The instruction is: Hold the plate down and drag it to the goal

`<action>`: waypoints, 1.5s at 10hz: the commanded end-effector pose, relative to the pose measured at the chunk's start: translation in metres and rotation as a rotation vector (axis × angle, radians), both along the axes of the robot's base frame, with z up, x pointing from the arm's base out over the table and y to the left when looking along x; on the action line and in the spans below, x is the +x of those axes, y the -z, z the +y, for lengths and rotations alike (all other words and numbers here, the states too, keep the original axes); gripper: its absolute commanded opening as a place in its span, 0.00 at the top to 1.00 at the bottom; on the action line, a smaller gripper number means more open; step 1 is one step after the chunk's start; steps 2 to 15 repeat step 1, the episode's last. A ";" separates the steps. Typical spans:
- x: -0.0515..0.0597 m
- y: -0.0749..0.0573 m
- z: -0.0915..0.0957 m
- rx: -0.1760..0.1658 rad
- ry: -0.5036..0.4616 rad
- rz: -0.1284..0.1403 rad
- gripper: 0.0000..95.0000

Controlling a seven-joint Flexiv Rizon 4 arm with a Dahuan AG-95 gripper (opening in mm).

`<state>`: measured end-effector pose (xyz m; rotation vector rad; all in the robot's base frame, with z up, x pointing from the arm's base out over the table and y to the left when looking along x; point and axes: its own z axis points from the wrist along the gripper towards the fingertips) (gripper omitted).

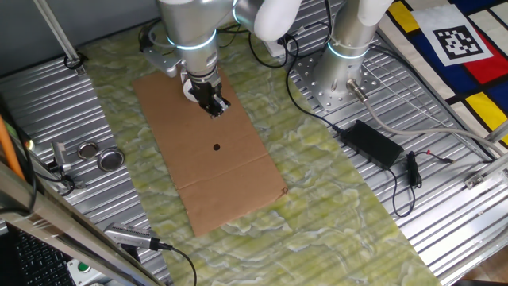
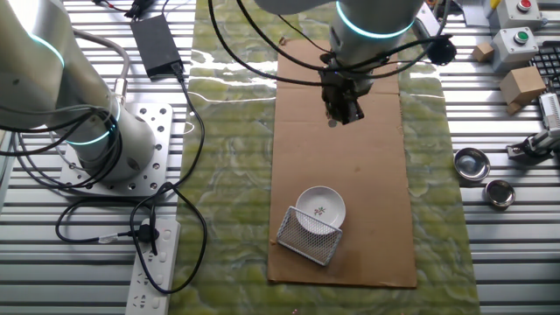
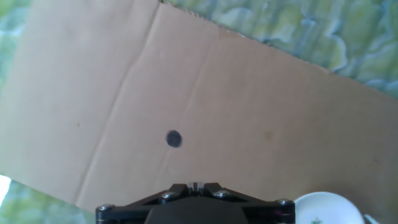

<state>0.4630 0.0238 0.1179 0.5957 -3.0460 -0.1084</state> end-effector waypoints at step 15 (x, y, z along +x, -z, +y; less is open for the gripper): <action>0.000 0.000 0.000 -0.022 -0.053 0.021 1.00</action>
